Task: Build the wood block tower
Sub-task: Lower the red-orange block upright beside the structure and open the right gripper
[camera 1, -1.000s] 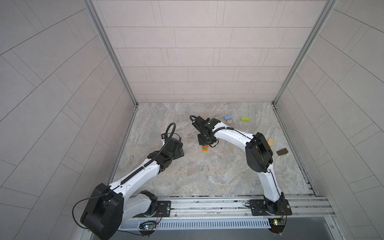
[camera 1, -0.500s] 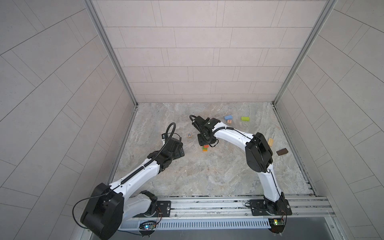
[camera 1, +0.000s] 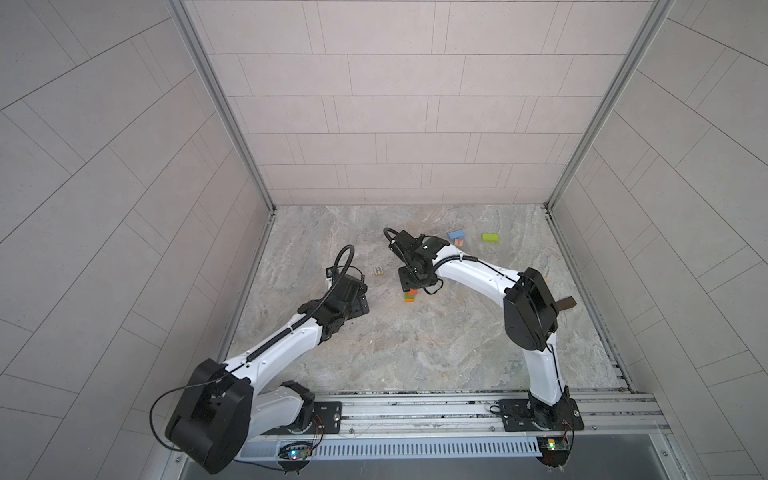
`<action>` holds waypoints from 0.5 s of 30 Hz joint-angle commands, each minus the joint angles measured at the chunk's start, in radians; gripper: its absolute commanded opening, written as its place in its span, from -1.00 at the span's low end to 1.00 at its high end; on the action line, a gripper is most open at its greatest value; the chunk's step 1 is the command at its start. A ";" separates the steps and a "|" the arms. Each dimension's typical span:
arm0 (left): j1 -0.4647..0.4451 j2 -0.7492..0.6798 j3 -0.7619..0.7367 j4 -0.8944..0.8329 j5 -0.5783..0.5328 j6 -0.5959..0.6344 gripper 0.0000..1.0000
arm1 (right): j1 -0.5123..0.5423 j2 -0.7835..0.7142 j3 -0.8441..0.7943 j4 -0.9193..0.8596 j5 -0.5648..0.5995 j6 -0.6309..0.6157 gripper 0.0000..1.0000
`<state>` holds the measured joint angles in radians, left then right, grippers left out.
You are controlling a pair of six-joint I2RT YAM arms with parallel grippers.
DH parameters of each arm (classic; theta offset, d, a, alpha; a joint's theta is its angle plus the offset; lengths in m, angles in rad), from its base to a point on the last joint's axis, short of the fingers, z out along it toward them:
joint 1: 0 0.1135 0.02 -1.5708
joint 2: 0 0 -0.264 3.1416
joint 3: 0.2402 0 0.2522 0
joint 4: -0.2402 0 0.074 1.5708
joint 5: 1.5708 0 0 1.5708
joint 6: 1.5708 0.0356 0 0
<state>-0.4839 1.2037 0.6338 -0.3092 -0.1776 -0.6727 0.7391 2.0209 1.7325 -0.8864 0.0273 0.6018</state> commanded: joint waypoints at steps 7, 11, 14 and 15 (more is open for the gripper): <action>0.010 0.245 0.257 -0.124 0.095 0.044 0.34 | -0.071 -0.274 -0.240 0.149 -0.062 -0.099 0.17; 0.011 0.407 0.445 -0.235 0.104 0.079 0.41 | -0.141 -0.356 -0.354 0.233 -0.122 -0.114 0.18; 0.012 0.523 0.566 -0.291 0.084 0.094 0.45 | -0.193 -0.400 -0.435 0.309 -0.177 -0.116 0.18; 0.013 0.552 0.596 -0.299 0.084 0.098 0.46 | -0.206 -0.413 -0.461 0.335 -0.192 -0.115 0.19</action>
<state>-0.4778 1.6958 1.1591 -0.5064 -0.0853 -0.6079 0.5571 1.6508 1.3209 -0.6395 -0.1055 0.5011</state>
